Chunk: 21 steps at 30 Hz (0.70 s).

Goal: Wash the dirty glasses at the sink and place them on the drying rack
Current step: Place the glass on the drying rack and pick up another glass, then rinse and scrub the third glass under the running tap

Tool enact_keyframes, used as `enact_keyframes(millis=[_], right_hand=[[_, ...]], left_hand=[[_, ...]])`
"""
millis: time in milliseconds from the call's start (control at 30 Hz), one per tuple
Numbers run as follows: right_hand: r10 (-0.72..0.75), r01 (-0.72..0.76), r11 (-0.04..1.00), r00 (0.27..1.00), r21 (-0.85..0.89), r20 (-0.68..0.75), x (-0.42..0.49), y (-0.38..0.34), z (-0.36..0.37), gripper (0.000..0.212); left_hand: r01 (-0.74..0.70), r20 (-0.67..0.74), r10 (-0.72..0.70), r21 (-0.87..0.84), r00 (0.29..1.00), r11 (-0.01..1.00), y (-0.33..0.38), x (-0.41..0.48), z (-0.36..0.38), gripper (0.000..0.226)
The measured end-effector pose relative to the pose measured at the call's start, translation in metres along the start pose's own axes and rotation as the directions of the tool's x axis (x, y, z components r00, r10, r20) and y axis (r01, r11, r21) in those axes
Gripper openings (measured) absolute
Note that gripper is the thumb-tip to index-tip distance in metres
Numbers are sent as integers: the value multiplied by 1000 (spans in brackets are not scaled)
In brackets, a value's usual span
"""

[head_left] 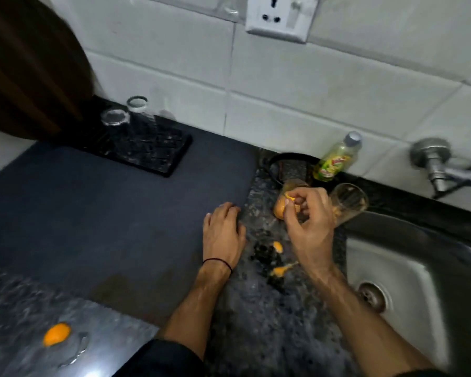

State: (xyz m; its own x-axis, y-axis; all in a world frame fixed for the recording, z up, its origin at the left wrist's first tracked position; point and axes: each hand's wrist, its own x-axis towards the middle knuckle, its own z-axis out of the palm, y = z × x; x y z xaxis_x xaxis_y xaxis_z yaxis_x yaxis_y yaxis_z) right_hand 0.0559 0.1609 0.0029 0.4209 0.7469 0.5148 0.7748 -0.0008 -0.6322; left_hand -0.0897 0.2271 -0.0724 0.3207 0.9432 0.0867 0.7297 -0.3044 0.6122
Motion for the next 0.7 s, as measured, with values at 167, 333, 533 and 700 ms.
enact_keyframes(millis=[167, 333, 533, 700], right_hand=[[127, -146, 935, 989, -323, -79, -11, 42, -32, 45], [253, -164, 790, 965, -591, 70, -4, 77, -49, 55], [357, -283, 889, 921, -359, 158, 17, 87, -55, 31], [321, -256, 908, 934, -331, 157, 25, 92, -58, 41]], left_hand=[[-27, 248, -13, 159, 969, 987, 18, -5, 31, 59], [-32, 301, -50, 259, 952, 965, 16, -6, 43, 61], [-23, 311, -57, 248, 949, 969, 16, -5, 42, 62], [-9, 327, -58, 200, 943, 980, 17, -1, 37, 62]])
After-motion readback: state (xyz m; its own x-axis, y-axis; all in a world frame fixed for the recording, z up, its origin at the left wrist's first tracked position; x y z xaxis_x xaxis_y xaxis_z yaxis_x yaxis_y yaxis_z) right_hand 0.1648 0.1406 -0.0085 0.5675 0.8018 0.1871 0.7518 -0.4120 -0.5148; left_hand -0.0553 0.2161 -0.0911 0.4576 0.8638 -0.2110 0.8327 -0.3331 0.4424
